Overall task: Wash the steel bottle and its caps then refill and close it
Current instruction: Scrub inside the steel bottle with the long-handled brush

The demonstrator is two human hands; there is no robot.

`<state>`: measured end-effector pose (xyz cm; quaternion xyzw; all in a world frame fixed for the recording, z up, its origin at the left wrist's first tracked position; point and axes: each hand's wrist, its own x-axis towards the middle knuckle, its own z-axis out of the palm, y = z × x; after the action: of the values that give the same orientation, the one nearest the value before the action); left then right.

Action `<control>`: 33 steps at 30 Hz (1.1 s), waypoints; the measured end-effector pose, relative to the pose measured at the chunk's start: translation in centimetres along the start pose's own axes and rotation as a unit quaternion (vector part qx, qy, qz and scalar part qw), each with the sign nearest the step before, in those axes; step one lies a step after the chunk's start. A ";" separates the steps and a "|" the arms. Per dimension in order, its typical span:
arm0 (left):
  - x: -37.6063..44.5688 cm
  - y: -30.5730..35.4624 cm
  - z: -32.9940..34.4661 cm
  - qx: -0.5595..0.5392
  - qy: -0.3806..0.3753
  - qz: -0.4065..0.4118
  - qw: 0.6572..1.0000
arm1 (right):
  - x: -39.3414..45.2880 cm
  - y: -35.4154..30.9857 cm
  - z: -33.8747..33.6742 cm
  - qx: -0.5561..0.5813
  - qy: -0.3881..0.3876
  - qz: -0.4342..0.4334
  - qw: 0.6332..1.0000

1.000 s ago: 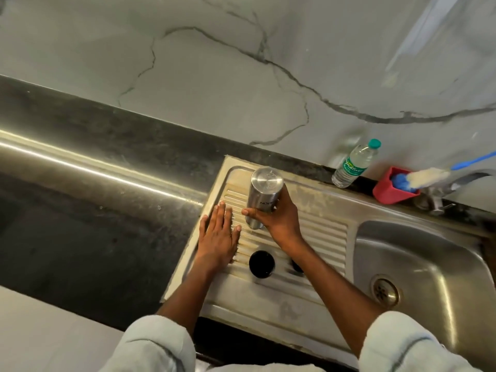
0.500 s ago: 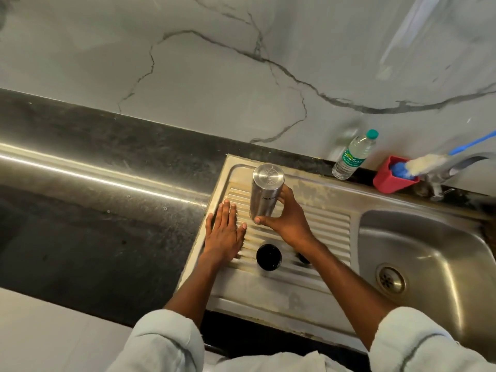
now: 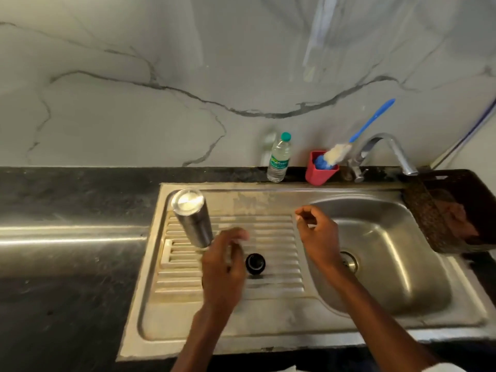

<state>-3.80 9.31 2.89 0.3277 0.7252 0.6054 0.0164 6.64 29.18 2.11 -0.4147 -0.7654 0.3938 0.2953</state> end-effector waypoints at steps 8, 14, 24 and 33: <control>5.0 -4.3 16.2 0.222 -0.291 -0.056 0.929 | 3.0 2.1 -5.1 0.000 0.053 0.027 0.998; 6.2 -10.2 21.4 0.388 -0.427 -0.127 0.807 | 8.2 1.7 -8.7 -0.212 0.042 -0.176 0.960; 5.3 -10.8 21.6 0.414 -0.419 -0.121 0.799 | 18.4 -6.9 -9.9 -0.683 -0.108 -0.415 0.591; 5.7 -10.8 21.8 0.411 -0.427 -0.127 0.795 | 21.7 -8.6 -9.7 -0.768 -0.178 -0.235 0.568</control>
<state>-4.02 30.41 -10.39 0.4339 0.8601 0.0407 0.2651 0.25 48.46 17.10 -0.2126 -0.8874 -0.3597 -0.1950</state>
